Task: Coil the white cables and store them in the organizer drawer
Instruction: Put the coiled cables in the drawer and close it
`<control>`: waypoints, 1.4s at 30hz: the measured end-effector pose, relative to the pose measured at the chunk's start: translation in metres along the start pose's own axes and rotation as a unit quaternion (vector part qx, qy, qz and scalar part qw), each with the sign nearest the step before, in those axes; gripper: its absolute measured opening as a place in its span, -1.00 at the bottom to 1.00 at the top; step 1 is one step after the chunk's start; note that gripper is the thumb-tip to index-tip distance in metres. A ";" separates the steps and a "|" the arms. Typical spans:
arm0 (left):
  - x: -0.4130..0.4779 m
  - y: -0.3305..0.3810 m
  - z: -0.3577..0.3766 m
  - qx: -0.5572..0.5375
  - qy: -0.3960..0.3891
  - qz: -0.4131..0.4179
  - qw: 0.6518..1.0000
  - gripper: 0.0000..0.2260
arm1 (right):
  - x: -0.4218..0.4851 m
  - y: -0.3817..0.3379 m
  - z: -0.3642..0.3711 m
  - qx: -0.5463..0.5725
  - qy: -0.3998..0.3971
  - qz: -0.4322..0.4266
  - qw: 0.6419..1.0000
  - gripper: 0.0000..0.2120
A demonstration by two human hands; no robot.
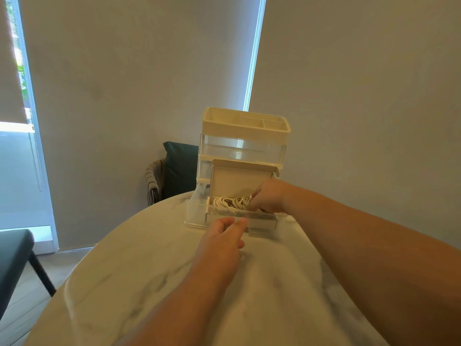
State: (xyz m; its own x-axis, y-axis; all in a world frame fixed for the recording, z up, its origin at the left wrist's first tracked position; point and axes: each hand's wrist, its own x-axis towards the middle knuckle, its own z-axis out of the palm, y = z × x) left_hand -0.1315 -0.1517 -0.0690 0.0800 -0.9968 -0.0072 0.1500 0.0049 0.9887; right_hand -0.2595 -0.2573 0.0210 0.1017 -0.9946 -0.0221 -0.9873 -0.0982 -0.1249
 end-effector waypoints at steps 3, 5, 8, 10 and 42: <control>0.000 0.000 0.000 -0.004 0.007 -0.003 1.000 -0.77 | -0.005 0.006 -0.002 0.044 0.028 0.001 0.999 -0.53; -0.001 0.000 0.000 -0.004 0.020 0.005 1.000 -0.80 | -0.006 0.011 0.001 0.095 0.074 -0.006 0.993 -0.60; -0.002 0.004 -0.003 0.028 0.064 0.061 0.996 -0.88 | -0.007 0.026 0.010 0.215 0.206 -0.011 0.955 -0.78; -0.006 0.012 -0.006 0.057 0.090 0.120 0.987 -0.93 | -0.011 0.035 0.018 0.313 0.294 0.000 0.903 -0.70; 0.153 0.061 -0.032 0.377 0.095 0.185 0.903 -0.57 | 0.011 0.059 0.045 0.490 0.260 -0.027 0.832 -0.52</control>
State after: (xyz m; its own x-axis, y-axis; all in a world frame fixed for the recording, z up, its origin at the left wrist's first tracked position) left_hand -0.0783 -0.3015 -0.0149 0.1658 -0.9062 0.3891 -0.6292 0.2066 0.7493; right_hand -0.3113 -0.2727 -0.0316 -0.1764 -0.8947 0.4102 -0.3843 -0.3211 -0.8656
